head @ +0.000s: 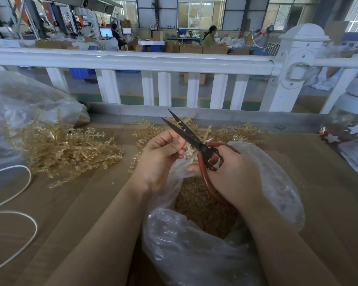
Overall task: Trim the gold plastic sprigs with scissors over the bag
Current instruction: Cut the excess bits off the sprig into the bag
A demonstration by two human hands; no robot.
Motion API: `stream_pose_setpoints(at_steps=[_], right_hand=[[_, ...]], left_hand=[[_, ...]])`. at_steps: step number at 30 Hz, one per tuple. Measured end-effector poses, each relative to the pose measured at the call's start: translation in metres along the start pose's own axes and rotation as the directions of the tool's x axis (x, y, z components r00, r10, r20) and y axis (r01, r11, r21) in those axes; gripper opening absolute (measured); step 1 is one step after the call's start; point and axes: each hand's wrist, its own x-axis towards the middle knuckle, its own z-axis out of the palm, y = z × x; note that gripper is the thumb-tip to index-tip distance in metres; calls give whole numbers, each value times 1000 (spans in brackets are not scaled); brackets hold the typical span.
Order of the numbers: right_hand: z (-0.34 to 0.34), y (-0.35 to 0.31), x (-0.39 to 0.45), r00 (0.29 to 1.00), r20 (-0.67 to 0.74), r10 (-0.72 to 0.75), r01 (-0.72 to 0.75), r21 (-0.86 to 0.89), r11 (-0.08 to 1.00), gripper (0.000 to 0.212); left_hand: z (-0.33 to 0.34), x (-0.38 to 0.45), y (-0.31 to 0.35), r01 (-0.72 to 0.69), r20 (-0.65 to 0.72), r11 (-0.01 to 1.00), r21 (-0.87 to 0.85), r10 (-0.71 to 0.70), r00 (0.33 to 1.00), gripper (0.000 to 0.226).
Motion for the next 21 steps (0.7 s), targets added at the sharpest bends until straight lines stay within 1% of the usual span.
stream_pose_setpoints(at_steps=[4, 10, 14, 16, 17, 19, 21], right_hand=[[0, 0, 0, 1000, 14, 4, -5, 3, 1000, 89], [1, 2, 0, 997, 54, 64, -64, 14, 998, 78], [2, 1, -1, 993, 70, 90, -95, 61, 994, 78], [3, 0, -1, 990, 88, 109, -117, 80, 990, 78], [3, 0, -1, 988, 97, 123, -132, 91, 987, 77], [4, -1, -1, 981, 94, 167, -180, 153, 972, 67], [5, 0, 0, 969, 82, 234, -248, 282, 927, 50]], left_hand=[[1, 0, -1, -13, -11, 1000, 24, 13, 1000, 5], [4, -1, -1, -4, -55, 999, 36, 6, 998, 12], [2, 0, -4, 25, -166, 1000, 7, -24, 986, 22], [0, 1, -3, 33, -212, 999, -27, -38, 976, 24], [-1, 2, -3, 37, -220, 999, -29, -43, 974, 23], [-2, 1, -3, 50, -206, 999, 21, -45, 977, 19], [0, 0, -5, 61, -161, 991, 115, -42, 986, 16]])
